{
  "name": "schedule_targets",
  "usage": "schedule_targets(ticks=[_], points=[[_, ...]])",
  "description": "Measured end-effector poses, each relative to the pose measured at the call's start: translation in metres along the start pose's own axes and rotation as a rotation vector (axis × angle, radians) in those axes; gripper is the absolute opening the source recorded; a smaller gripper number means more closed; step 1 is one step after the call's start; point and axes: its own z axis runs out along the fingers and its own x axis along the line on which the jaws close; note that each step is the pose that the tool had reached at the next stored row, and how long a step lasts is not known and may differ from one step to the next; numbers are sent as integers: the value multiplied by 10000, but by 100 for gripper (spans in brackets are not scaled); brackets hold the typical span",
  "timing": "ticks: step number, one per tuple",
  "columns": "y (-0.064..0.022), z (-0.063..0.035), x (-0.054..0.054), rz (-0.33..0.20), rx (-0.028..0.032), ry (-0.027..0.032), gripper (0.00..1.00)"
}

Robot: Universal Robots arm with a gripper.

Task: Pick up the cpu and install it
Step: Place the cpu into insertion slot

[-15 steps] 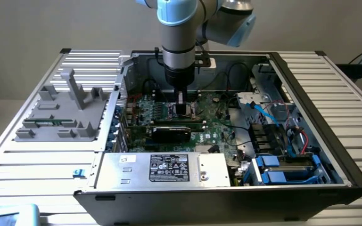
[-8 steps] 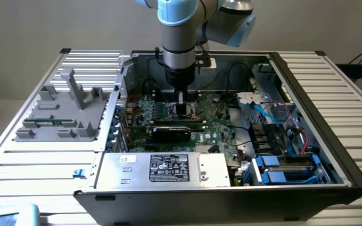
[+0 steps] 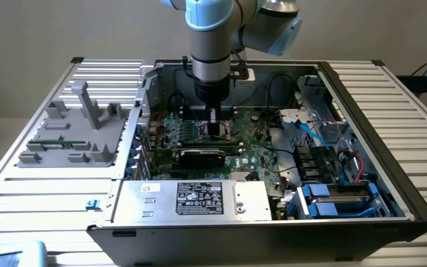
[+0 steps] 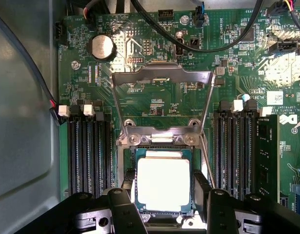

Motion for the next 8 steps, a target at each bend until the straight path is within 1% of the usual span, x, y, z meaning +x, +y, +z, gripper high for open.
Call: schedule_targets(ticks=[8], points=[[-4,0,1,-5,0,3,55]])
